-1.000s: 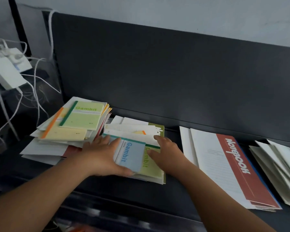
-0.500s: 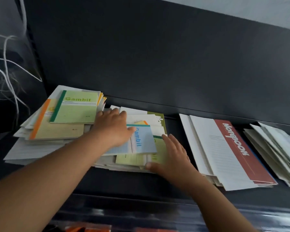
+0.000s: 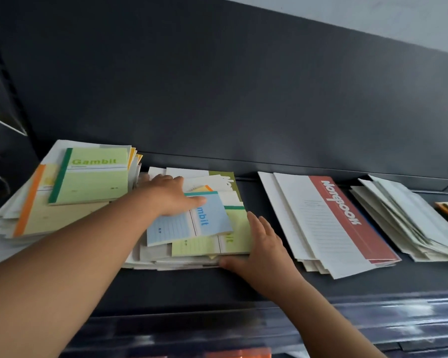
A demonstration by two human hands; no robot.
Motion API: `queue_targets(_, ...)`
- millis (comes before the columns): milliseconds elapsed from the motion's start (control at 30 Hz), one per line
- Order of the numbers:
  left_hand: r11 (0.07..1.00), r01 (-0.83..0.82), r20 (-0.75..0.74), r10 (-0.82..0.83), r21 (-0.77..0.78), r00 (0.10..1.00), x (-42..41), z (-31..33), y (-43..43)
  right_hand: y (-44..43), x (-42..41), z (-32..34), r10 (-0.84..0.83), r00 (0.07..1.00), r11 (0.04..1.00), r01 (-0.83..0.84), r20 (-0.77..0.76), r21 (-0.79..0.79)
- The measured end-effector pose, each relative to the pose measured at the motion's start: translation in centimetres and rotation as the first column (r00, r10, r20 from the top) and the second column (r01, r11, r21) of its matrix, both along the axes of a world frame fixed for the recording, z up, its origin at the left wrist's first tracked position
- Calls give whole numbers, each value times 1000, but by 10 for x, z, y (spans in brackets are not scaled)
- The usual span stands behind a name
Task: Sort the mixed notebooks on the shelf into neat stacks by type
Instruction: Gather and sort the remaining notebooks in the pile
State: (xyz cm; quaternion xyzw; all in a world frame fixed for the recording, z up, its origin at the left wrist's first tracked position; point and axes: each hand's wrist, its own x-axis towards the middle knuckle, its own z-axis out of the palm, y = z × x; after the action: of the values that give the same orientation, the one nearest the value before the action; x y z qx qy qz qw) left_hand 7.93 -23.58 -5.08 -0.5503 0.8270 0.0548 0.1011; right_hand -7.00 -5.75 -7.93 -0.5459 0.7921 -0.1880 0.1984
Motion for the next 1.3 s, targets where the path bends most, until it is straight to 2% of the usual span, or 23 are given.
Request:
queue_targets(133,1000,-21,-31,20,-21,999,-4,9,1,-2,3,4,10,1000,1000,-10,6,25)
queue_targets(233,999,-48,-112,49,5,992,-8,12,4,-3,2,5,1,1000,1000,-1,28,4)
queue_targets(500,929,-70,-383,218,363,898,-3,20,-1,-18,-13,1,-179,982,980,184,64,-80)
queue_targets(600,902,-72,-489,296,425,821,3,19,6,-23,-15,0,-188,980,978,193,64,-85)
queue_targets(833,920,-116,-712,366,374,600,8,18,23,-32,-4,-1,-189,979,968,198,73,-153)
queue_targets(967,921,-195,-817,390,338,425,11,21,26,-40,9,5,-196,938,960,243,287,-138)
queue_targets(1033,914,-209,-844,402,347,355,14,23,27,-44,9,6,-227,917,942,293,327,-166)
queue_targets(1133,896,-230,-857,435,381,275,21,24,29,-47,3,7,-256,878,925,343,405,-160)
queue_targets(1300,856,-217,-845,506,469,170,29,24,33,-48,2,12,-214,785,939,330,582,-100)
